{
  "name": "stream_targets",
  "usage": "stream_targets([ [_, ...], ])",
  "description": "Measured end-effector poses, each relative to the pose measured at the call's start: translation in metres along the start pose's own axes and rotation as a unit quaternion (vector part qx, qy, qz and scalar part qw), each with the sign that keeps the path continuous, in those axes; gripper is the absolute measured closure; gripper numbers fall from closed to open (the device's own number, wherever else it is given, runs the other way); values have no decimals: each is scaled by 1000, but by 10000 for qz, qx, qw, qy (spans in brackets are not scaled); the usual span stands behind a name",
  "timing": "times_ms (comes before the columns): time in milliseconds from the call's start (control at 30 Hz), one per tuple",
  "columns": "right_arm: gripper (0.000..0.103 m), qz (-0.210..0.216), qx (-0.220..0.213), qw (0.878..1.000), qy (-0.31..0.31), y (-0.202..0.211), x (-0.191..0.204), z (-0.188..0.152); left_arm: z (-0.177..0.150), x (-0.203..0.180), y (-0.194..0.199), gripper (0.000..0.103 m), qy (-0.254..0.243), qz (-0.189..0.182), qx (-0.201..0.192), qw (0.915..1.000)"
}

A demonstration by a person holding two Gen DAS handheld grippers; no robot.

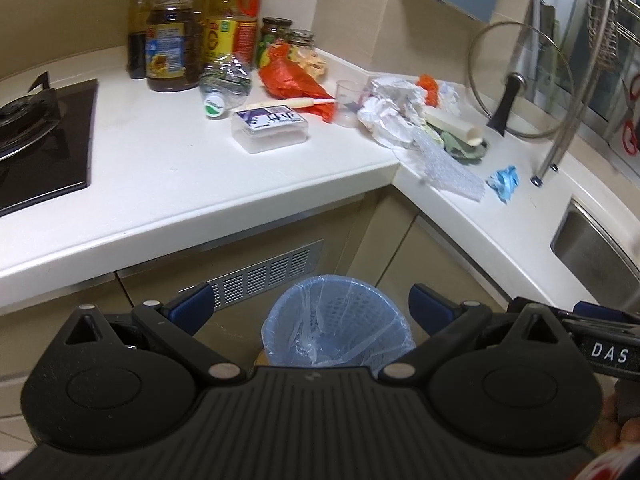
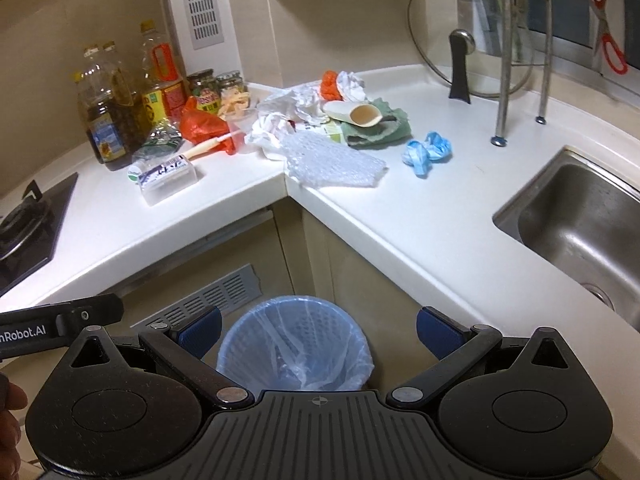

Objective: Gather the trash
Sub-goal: 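Grasp the blue face masks with the right gripper while the left gripper grasps the bubble wrap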

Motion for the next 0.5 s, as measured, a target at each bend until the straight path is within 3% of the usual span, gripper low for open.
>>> stream_targets([
  [233, 0, 164, -2, 9999, 38, -7, -1, 8, 5, 8, 3, 1, 186, 127, -61, 9997],
  [500, 0, 212, -445, 9987, -120, -13, 7, 32, 38, 18, -9, 0, 188, -238, -346, 9989],
])
Point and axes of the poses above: each gripper's, at about its wrist camera, not at the fingertips, and y roughly against the way its jaws point, x to its left, z to its top, the point moved 8 cm from there along -y, roughly the way its jaws point, and after that the axes turned 3 degrees about -y, right-handed, at the moved point
